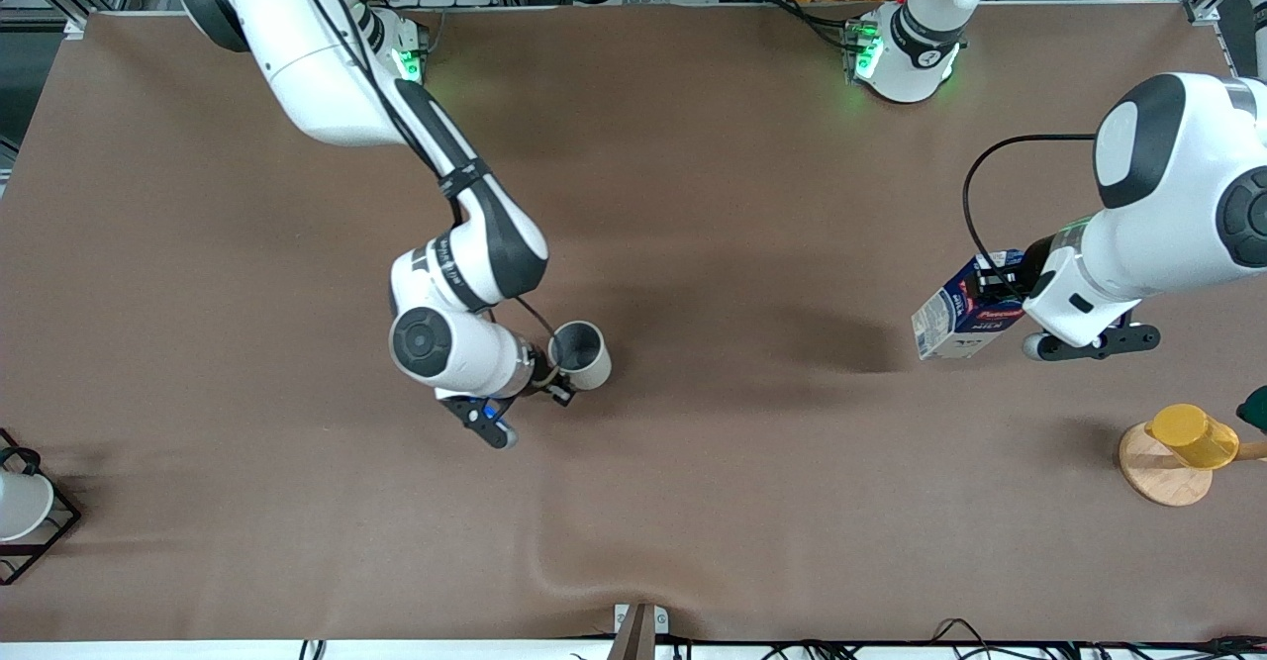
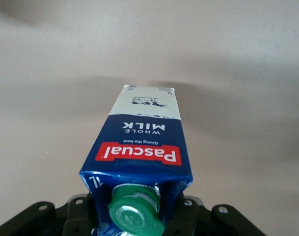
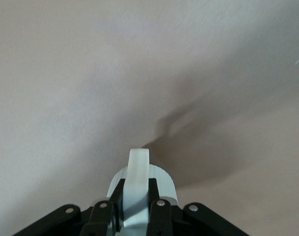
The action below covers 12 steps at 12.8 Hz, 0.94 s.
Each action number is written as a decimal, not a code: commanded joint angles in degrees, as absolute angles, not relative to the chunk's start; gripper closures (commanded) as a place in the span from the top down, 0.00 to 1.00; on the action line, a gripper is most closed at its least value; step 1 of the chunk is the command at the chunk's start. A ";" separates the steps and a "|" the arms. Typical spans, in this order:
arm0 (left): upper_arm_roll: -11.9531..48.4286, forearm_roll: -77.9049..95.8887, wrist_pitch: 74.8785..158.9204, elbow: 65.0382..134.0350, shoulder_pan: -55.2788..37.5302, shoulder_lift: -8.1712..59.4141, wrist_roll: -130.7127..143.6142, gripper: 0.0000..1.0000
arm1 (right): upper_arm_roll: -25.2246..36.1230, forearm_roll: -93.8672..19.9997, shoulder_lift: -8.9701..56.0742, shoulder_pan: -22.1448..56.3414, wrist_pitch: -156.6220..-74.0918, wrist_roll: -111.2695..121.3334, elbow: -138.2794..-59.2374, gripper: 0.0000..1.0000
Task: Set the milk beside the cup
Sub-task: 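Carry the mug to mid-table with the right gripper while the left lifts the carton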
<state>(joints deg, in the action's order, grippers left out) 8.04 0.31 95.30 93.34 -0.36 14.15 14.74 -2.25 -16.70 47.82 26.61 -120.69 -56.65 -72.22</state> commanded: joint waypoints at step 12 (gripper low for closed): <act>16.16 3.16 93.96 94.04 -0.44 12.92 23.45 0.54 | -1.05 -16.96 49.84 29.97 -123.67 -66.53 -69.70 1.00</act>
<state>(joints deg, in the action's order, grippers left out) 15.12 2.18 94.66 93.42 -0.65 14.08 21.52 -1.28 -16.68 50.07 30.58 -124.32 -64.46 -71.24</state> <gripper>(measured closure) 0.454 0.493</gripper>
